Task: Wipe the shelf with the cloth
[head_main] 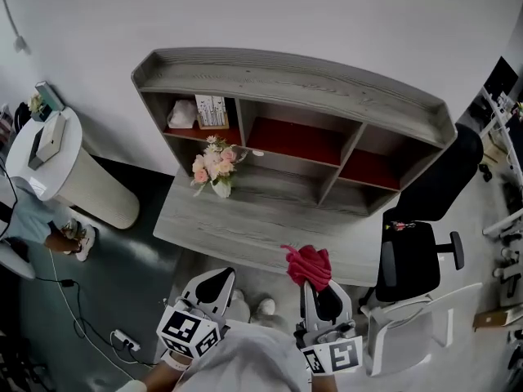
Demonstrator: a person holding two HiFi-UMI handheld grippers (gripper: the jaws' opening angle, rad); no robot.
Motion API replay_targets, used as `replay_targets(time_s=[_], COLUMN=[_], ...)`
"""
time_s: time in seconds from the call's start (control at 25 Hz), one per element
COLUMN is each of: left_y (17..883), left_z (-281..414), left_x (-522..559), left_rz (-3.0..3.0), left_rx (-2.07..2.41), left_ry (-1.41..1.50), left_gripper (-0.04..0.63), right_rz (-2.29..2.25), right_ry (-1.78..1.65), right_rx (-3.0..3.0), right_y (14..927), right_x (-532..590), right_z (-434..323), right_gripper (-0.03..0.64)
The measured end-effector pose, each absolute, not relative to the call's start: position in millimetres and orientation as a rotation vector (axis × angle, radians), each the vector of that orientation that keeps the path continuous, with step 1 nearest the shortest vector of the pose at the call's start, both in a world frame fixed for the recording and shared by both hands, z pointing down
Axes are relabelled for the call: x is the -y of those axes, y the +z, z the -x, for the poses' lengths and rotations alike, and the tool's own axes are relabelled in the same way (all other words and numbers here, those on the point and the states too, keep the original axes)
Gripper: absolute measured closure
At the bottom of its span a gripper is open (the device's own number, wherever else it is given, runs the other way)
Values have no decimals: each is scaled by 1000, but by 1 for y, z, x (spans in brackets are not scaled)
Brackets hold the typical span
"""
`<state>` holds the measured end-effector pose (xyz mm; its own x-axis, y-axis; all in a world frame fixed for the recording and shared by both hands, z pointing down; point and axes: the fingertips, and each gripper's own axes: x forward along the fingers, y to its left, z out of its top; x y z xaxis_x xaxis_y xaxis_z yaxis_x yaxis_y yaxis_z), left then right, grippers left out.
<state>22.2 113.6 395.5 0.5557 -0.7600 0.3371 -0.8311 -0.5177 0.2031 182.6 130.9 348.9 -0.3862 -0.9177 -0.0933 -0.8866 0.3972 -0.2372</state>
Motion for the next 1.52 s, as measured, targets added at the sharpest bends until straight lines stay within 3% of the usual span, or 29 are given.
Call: replay_targets(time_s=[0.6,1.04,1.52], left_y=[378,363,368], left_z=[-24,31,22], left_x=[-43,52,78], left_rz=[-2557,-2613,-2659], left_rx=[1206,1156,1022], left_ry=[194,129,112], left_gripper=[589,589,589], right_rz=[1654,1762,1816], right_ry=[-151,-94,-88], right_rx=[-2447,-2350,-2315], right_y=[335,317,329], right_x=[-59,33,53], right_z=[-150,-109,-93], right_gripper=[531,531,531])
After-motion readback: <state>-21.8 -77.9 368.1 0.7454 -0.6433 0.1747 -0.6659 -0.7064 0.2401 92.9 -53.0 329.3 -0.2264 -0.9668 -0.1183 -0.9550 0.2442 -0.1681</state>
